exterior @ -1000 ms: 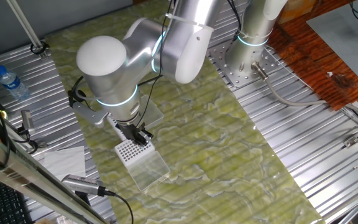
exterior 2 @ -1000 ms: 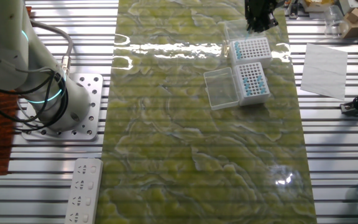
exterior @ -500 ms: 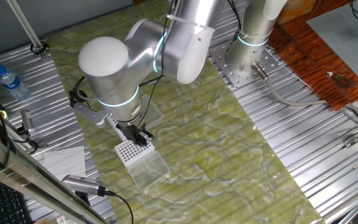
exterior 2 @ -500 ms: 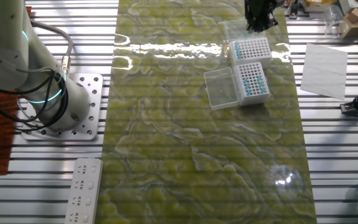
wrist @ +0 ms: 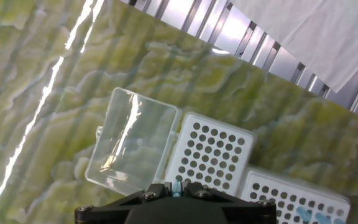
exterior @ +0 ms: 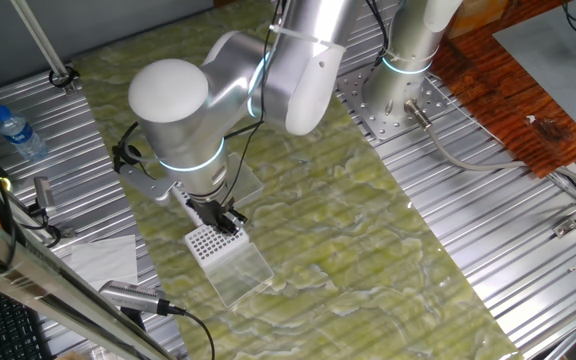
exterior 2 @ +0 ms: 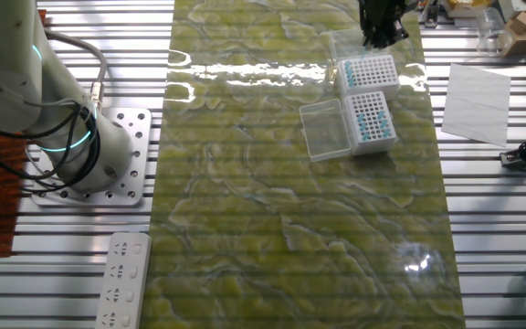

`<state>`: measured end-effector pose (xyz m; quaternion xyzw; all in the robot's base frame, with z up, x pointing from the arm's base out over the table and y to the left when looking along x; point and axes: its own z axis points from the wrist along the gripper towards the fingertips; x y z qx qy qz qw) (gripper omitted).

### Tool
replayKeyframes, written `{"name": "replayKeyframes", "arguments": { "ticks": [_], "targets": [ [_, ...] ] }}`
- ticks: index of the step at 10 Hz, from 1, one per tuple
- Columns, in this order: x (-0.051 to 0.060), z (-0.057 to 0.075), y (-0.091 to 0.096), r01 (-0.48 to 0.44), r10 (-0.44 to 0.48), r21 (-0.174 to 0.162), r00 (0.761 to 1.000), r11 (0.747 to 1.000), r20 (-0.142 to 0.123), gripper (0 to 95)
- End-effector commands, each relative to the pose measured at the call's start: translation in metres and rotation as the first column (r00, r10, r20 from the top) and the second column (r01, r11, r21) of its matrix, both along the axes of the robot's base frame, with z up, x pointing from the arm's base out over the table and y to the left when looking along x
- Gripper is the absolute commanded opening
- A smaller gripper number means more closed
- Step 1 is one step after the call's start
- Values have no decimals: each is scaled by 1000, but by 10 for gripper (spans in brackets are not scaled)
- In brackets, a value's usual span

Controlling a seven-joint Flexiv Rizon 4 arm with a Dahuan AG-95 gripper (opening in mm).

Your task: Transfer all medium pipette tips from one holder to another

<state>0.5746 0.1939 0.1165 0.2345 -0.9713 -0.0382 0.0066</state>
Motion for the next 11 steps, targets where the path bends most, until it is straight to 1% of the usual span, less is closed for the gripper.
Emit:
{"name": "replayKeyframes", "arguments": {
  "ticks": [1, 2, 3, 6, 7, 8, 9, 10, 11],
  "targets": [
    [0, 0, 0, -1, 1, 3, 1000, 1000, 2, 0],
    [1, 0, 0, -7, 7, 1, 1000, 1000, 4, 0],
    [1, 0, 0, -14, 14, 1, 1000, 1000, 4, 380],
    [1, 0, 0, -18, 18, 0, 1000, 1000, 3, 380],
    [-3, -1, -6, -75, 75, -16, 997, 997, -1, 380],
    [-9, -1, -22, -128, 128, -17, 992, 992, -1, 380],
    [-11, 1, -31, -158, 158, -19, 988, 987, -3, 380],
    [-15, 6, -46, -203, 203, -30, 979, 979, -11, 380],
    [-16, 7, -50, -216, 215, -36, 976, 976, -13, 380]
  ]
}}
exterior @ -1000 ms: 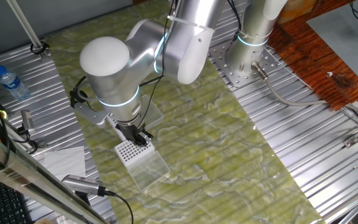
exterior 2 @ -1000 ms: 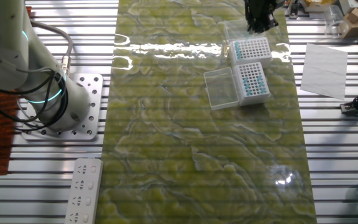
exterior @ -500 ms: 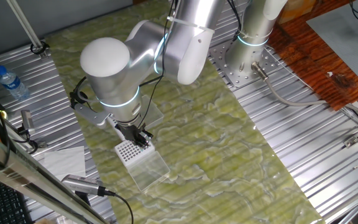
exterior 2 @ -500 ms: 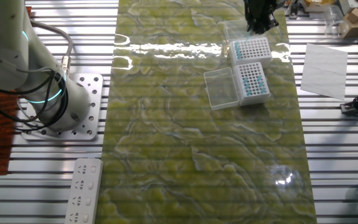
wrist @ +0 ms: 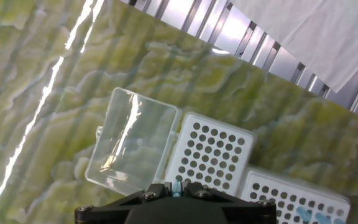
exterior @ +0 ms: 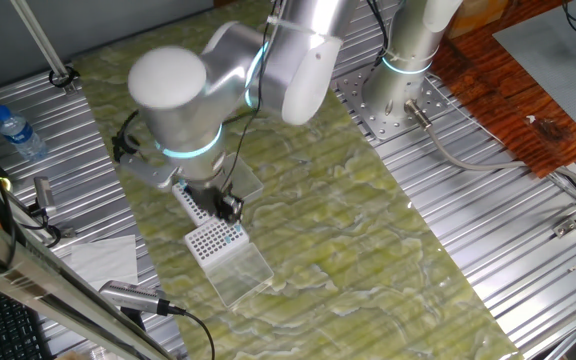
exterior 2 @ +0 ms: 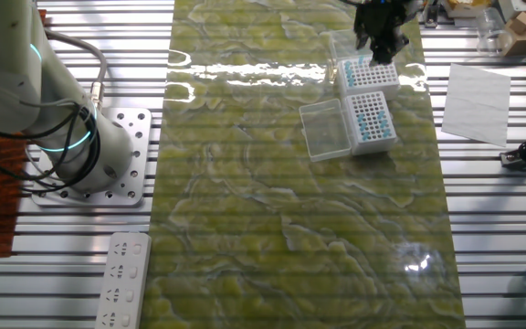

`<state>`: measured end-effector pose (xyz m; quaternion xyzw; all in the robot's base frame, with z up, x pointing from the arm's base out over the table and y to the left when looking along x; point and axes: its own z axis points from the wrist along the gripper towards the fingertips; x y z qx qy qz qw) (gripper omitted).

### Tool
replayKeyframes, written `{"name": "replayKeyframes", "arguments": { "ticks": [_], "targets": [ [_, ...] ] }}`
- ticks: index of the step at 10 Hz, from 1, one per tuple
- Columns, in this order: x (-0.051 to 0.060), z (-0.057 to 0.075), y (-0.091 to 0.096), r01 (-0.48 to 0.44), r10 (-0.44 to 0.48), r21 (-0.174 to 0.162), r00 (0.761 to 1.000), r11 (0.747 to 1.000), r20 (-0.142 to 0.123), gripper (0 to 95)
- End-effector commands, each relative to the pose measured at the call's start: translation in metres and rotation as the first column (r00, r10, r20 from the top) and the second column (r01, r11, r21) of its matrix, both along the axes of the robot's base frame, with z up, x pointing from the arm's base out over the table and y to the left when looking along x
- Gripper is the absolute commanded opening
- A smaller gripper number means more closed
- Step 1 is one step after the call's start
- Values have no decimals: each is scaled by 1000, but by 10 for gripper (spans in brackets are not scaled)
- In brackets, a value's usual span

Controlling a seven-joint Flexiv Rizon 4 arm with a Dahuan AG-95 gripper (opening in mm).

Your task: Transfer all medium pipette tips from one holder to another

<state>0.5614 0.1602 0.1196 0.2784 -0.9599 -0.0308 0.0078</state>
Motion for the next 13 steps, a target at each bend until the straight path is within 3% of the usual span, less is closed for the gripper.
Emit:
{"name": "replayKeyframes", "arguments": {
  "ticks": [1, 3, 4, 5, 7, 13],
  "targets": [
    [-5, 3, -30, -169, 168, -34, 986, 985, -16, 380],
    [-5, -4, -53, -230, 230, -29, 973, 973, -1, 380],
    [-5, -4, -53, -230, 230, -29, 973, 973, -1, 380],
    [-3, -9, -68, -258, 259, -27, 966, 966, 13, 380],
    [5, -15, -80, -290, 291, -31, 956, 956, 26, 380],
    [32, -26, -85, -313, 315, -40, 949, 949, 34, 380]
  ]
}}
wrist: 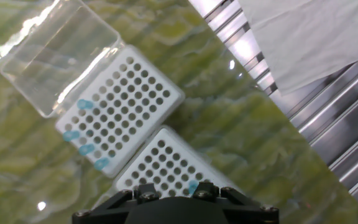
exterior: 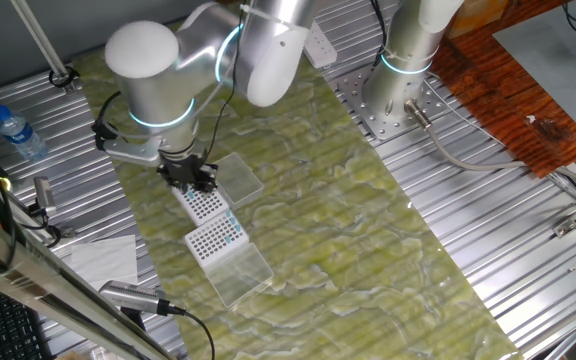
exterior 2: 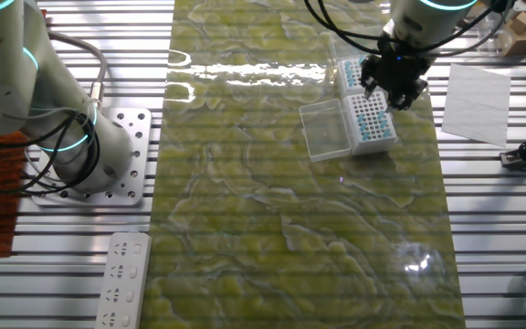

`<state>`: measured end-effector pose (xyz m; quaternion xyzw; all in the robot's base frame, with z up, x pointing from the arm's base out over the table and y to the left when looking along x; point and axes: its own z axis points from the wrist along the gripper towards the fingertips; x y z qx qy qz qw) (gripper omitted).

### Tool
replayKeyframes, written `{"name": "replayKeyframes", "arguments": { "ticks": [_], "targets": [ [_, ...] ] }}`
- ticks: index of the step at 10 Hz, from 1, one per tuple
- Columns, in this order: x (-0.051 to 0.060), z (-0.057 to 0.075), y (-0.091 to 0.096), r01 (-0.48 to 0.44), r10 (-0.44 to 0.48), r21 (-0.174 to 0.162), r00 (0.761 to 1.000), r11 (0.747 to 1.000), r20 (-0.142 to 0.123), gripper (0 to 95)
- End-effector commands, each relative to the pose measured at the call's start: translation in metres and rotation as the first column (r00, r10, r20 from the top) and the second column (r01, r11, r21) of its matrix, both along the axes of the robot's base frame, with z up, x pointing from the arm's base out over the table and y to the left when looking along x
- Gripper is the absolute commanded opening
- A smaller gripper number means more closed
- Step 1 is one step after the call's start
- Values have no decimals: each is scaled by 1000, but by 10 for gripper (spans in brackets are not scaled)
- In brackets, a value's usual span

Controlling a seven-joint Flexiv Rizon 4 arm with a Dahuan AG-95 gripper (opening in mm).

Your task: Transfer all medium pipette tips from one holder to another

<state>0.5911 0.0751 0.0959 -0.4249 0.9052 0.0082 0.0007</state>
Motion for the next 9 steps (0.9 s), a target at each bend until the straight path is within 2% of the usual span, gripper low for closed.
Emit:
{"name": "replayKeyframes", "arguments": {
  "ticks": [1, 6, 7, 9],
  "targets": [
    [3, -4, -1, -13, 13, -1, 1000, 1000, 7, 380],
    [6, -16, -4, -53, 53, 2, 998, 999, 26, 380],
    [6, -18, -5, -60, 59, 2, 998, 998, 28, 190],
    [7, -21, -5, -78, 78, 1, 997, 997, 31, 190]
  ]
}}
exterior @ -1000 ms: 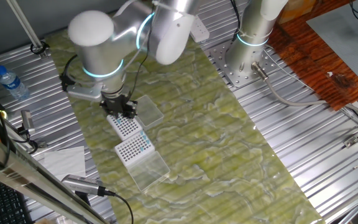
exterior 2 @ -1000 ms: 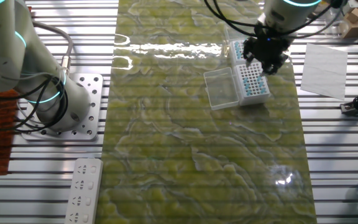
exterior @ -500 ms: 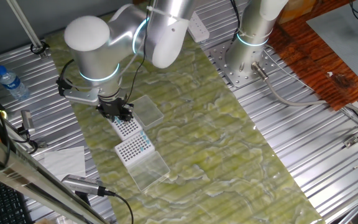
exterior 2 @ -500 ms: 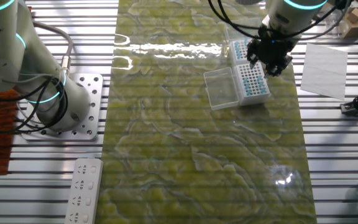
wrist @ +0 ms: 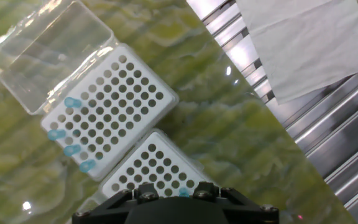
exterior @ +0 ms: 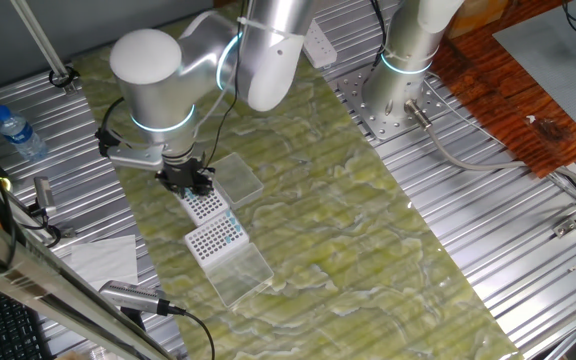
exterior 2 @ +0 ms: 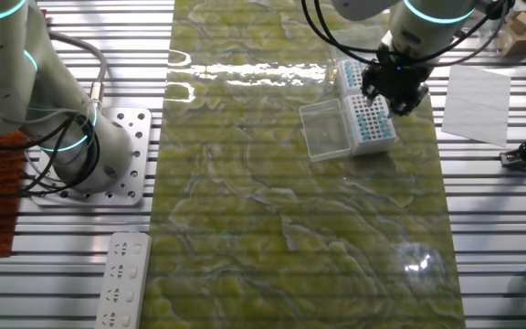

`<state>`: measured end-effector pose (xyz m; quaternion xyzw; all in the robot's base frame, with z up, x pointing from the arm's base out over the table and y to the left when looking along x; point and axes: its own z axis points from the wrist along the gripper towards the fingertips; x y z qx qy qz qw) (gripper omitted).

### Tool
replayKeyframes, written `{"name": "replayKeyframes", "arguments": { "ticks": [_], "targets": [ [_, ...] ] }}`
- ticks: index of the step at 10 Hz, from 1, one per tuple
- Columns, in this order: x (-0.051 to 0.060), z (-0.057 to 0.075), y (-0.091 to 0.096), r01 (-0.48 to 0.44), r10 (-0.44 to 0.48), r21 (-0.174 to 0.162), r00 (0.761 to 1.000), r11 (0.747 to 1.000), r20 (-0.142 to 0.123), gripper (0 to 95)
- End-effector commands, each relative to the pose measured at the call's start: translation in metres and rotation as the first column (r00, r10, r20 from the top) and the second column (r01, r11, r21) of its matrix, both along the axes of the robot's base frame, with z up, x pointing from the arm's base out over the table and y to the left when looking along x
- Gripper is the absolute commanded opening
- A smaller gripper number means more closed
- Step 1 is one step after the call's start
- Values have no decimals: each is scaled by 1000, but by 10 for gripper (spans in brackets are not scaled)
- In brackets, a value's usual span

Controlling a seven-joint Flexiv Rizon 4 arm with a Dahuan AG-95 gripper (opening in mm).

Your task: Transfer all medium pipette tips from one holder to another

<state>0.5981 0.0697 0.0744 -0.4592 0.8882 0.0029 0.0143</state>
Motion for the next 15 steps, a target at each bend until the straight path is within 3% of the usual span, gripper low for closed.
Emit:
{"name": "replayKeyframes", "arguments": {
  "ticks": [1, 4, 5, 10, 11, 15],
  "targets": [
    [0, -1, 0, -24, 24, 0, 1000, 1000, 2, 190],
    [0, -5, -3, -74, 74, -3, 997, 997, 8, 190],
    [-1, -6, -3, -81, 81, -4, 997, 997, 9, 0],
    [-2, -1, -8, -97, 97, -8, 995, 995, -5, 0],
    [-5, 7, -15, -114, 114, -8, 993, 993, -15, 0],
    [-5, 23, -15, -98, 98, -18, 994, 995, -43, 0]
  ]
}}
